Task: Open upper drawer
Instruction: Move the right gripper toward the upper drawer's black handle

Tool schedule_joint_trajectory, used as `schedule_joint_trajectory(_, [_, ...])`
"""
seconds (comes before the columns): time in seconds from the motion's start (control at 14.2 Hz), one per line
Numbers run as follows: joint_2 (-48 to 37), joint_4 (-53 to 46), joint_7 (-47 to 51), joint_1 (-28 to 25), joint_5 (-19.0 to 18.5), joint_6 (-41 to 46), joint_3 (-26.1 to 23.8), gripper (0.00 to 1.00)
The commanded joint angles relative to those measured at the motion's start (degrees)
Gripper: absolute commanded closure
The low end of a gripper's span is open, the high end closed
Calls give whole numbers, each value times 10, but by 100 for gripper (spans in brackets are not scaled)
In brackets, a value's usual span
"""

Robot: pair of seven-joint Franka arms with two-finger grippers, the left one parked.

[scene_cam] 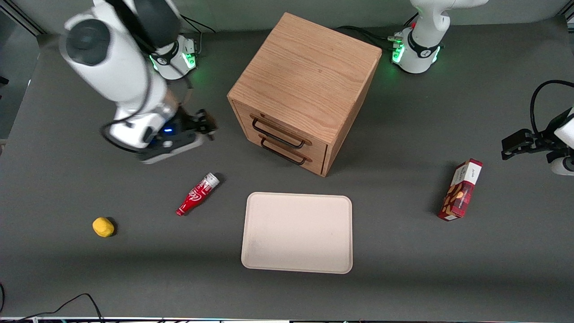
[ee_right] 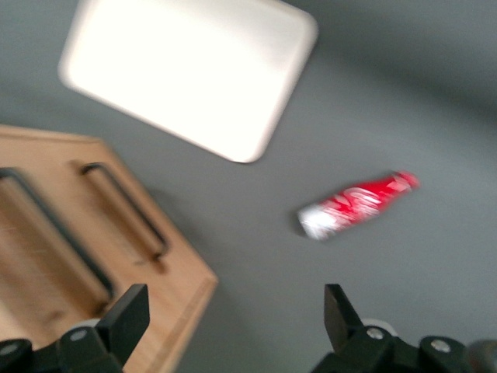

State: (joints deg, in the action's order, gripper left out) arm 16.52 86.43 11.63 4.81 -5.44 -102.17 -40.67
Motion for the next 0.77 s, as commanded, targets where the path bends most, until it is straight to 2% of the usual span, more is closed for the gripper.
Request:
schedule_joint_trajectory(0.0, [96,-43,-44,-4,-48,-29,-72,0])
schedule_joint_trajectory(0.14, [128,-43,-106,-16,-70,-34,-87,0])
schedule_joint_trajectory(0.7, [175,-21,-178,-35,-70,-68,-87,0])
